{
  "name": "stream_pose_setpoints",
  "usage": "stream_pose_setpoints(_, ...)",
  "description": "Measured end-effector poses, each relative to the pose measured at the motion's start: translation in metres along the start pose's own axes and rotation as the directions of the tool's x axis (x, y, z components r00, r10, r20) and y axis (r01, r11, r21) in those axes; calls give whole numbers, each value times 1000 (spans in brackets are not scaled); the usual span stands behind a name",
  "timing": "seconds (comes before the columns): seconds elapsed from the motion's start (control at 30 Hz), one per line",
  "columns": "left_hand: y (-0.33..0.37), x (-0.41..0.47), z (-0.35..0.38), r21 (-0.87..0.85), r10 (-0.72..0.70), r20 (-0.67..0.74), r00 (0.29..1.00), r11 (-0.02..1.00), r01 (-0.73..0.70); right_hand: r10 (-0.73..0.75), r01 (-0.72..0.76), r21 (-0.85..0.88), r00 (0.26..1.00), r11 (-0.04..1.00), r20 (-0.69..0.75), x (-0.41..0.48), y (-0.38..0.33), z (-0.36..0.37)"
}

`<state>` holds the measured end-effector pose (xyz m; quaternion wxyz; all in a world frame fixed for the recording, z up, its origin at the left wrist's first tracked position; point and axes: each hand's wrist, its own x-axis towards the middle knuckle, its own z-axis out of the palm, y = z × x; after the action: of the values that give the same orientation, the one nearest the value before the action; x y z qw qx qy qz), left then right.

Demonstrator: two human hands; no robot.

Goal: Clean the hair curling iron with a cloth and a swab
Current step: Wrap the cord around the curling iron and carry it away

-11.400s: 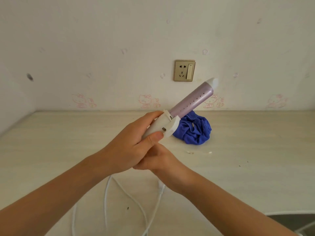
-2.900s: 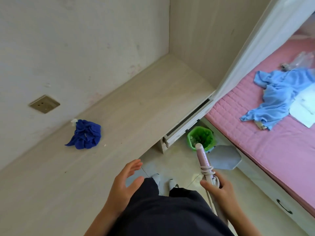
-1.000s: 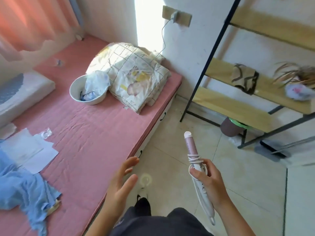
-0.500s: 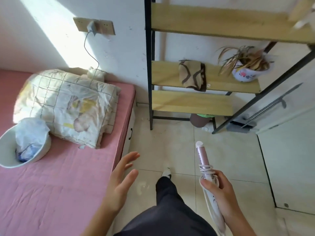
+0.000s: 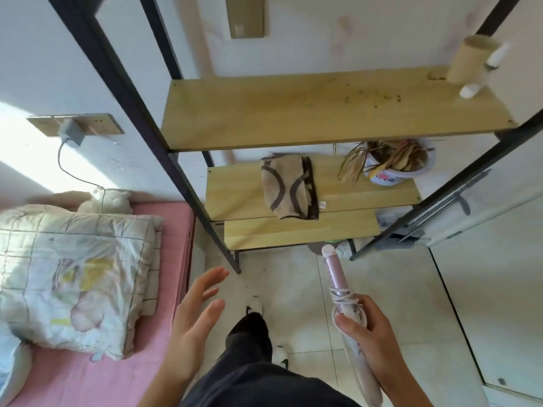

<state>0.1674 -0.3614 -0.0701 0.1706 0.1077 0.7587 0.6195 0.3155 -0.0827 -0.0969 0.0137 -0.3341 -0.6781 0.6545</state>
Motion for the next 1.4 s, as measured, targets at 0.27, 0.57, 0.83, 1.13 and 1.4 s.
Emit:
stream_pose_setpoints(0.27, 42, 154, 21, -61, 92, 52, 994, 994, -89, -45, 45, -21, 998, 999, -35, 109, -67, -16)
stream_pose_setpoints(0.57, 117, 317, 31, 293, 348, 171, 922, 875, -385, -342, 347, -31, 932, 937, 121, 231, -220, -30)
stream_pose_setpoints(0.83, 123, 364, 41, 728, 188, 224, 956, 620, -292, -379, 536, -639, 844, 552, 381, 367, -321, -52)
stream_pose_setpoints(1.13, 121, 365, 46, 739, 228, 174, 958, 613, -280, -304, 712, -656, 701, 248, 646, 417, -331, -48)
stream_pose_setpoints(1.4, 122, 365, 46, 748, 200, 155, 968, 616, -247, -439, 724, -575, 689, 381, 576, 400, -328, -58)
